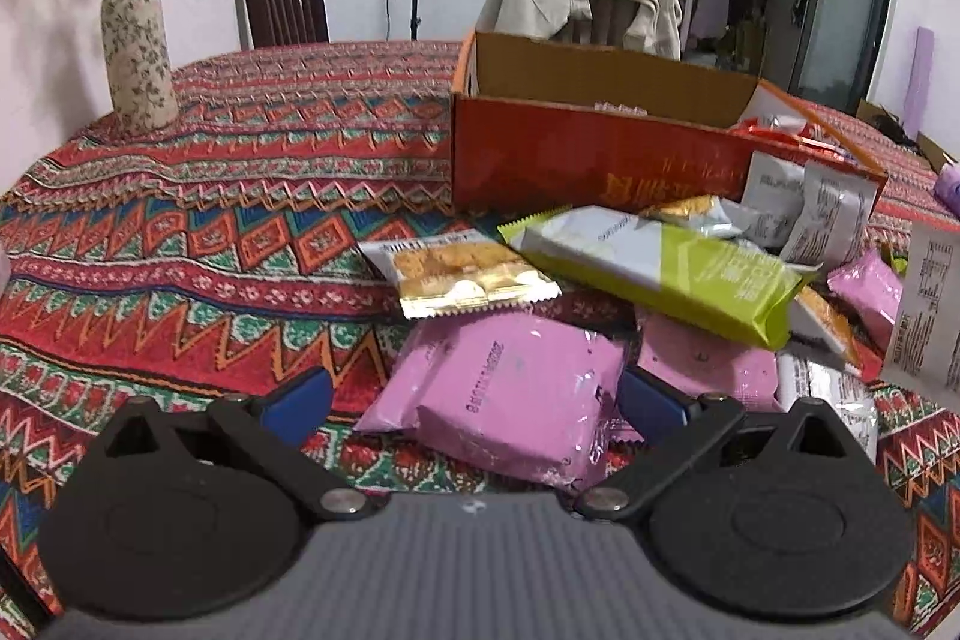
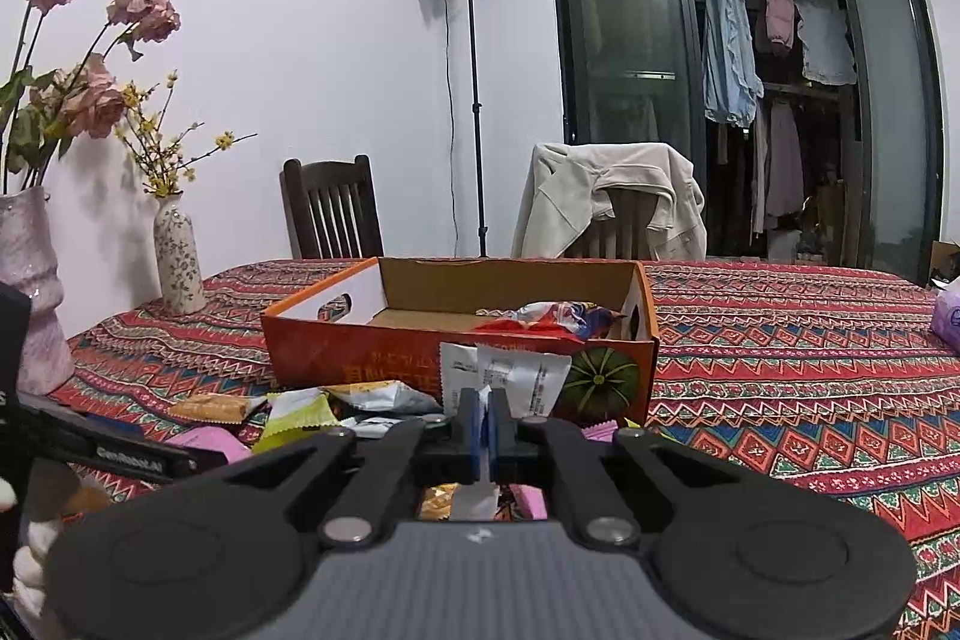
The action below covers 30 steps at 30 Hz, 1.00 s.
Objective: Organize snacks
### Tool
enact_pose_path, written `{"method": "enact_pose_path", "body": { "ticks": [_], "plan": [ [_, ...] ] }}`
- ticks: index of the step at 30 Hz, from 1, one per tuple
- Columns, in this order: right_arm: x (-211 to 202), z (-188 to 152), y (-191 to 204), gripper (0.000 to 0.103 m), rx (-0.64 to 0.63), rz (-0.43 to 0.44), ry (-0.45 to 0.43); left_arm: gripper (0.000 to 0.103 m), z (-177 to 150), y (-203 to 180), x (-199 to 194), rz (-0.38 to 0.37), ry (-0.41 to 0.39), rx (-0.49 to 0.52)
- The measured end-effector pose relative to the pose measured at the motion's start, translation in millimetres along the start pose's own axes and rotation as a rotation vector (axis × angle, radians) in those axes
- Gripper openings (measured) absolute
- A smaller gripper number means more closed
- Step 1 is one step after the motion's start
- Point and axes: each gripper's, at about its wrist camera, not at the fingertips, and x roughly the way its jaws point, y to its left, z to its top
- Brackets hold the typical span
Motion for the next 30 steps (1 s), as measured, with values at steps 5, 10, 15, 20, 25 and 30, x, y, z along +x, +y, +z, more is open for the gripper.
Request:
{"method": "enact_pose_path", "body": {
  "ticks": [5,10,15,20,25,30],
  "plan": [
    [3.3,-1.9,2.1,0.003,-0.001,0.01,0.012,0.103,2.3,-4.0,4.4,-0.003,-0.003,0.032],
    [3.5,-1.9,2.7,0.003,-0.001,0.011,0.012,0.086,1.2,-5.1,4.7,-0.039,-0.005,0.05],
    [2.6,-1.3,2.9,0.003,-0.001,0.01,0.011,0.075,-1.4,-3.2,-3.0,-0.05,-0.027,0.05],
    [0.8,0.1,2.0,0.003,-0.001,0.011,0.005,0.067,-2.6,-3.1,-14.6,-0.061,-0.055,0.061],
    [-1.7,2.3,0.6,0.003,0.0,0.01,-0.005,0.065,0.5,-2.7,-28.2,-0.066,-0.094,0.06],
    [-2.8,3.4,-0.7,0.003,0.004,0.006,-0.01,0.065,5.1,-3.9,-43.5,-0.077,-0.143,0.06]
  ]
}}
